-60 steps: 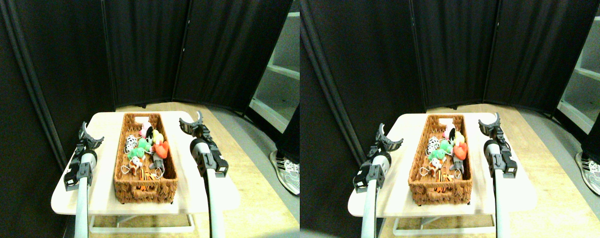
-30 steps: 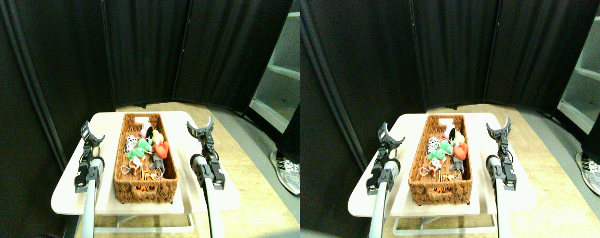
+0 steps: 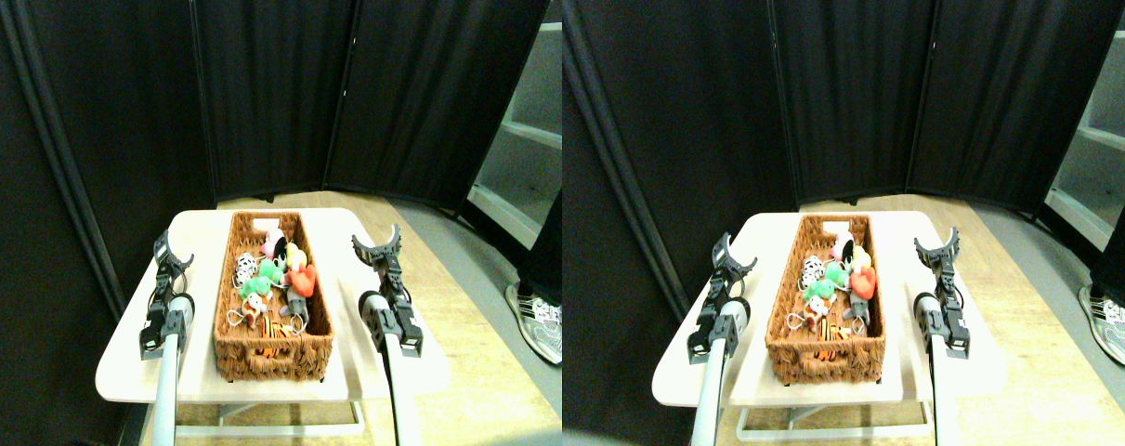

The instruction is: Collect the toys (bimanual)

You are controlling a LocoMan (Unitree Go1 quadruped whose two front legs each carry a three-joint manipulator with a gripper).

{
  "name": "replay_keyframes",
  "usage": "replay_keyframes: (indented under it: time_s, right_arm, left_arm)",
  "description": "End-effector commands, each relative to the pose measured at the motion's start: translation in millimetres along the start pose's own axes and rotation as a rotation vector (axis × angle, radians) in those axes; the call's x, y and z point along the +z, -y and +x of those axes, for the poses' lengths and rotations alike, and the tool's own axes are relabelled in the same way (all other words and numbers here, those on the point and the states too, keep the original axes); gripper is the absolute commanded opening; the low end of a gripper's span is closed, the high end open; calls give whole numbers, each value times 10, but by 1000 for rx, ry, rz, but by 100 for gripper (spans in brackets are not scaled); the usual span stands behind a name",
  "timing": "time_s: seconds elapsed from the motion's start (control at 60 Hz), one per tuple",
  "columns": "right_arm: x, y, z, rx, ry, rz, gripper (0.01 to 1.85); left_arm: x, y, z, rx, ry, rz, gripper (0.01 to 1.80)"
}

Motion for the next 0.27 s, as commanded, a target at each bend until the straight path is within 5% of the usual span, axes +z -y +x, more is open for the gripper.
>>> replay_keyframes:
  time_s: [0.017, 0.083, 0.1, 0.167, 0.267]
  right_arm:
    - [-34, -43, 32, 24, -8, 8, 65]
    - [-42, -38, 43, 31, -17, 9, 65]
    - [-50, -38, 45, 26, -17, 12, 64]
    - [-60, -38, 46, 27, -20, 18, 65]
    - [-77, -45, 35, 17, -25, 46, 64]
  left_arm:
    - [48, 50, 2, 6, 15, -15, 80]
    - [54, 55, -15, 19, 5, 43, 102]
    - [55, 66, -34, 37, -19, 112, 128]
    - [49, 87, -53, 45, -27, 125, 149]
    - [29, 94, -33, 5, -5, 103, 129]
